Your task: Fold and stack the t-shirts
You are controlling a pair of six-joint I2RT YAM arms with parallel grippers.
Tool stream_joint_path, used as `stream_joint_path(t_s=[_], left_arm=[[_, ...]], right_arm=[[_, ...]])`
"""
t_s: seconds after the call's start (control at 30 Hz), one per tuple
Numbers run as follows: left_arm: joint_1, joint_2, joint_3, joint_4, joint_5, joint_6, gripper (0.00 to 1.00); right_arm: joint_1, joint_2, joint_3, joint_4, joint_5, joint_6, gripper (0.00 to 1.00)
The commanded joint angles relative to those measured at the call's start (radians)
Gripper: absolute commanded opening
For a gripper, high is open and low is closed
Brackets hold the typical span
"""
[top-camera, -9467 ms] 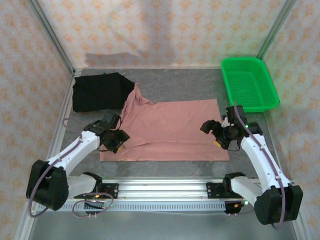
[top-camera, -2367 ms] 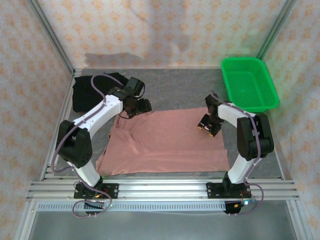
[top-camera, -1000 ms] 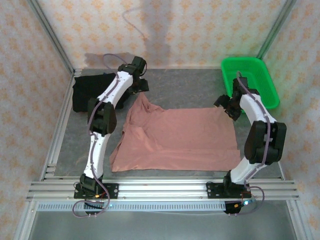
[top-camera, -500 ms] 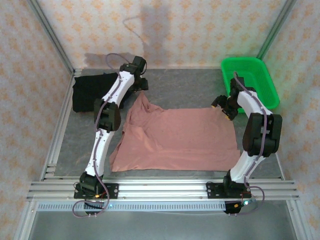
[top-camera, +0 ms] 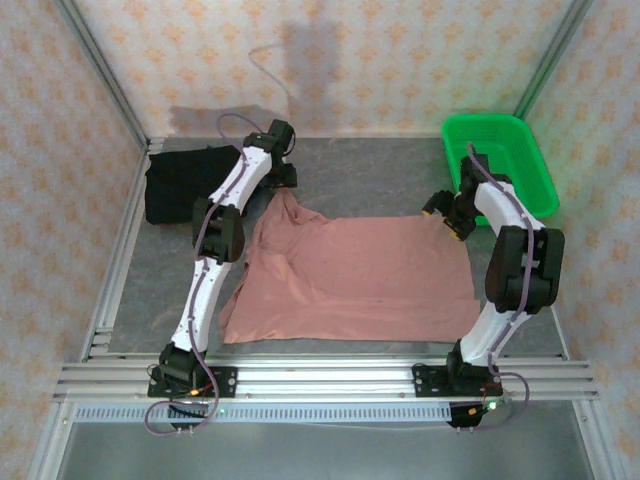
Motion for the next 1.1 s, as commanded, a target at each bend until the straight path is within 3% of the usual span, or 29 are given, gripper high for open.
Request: stream_joint_path(t_s=[0.0, 0.67, 0.87, 1.07], left_arm=[[0.008, 0.03, 0.058, -0.006, -0.014, 0.015, 0.53], [0.022, 0.069, 0.073, 0.017, 0.044, 0.002, 0.44], [0.023, 0.06, 0.096, 0.029, 0.021, -0.003, 0.23], [0.028, -0.032, 0.087, 0.029, 0.005, 0.009, 0.08]], right_arm=[[0.001, -0.028, -0.009, -0.006, 0.006, 0.005, 0.82], [0.001, -0.049, -0.019, -0.006, 0.001, 0.025, 0.81], [0.001, -0.049, -0.023, -0.016, 0.032, 0.024, 0.81], [0.002, -0.004, 0.009, -0.011, 0.157, 0.07, 0.8]])
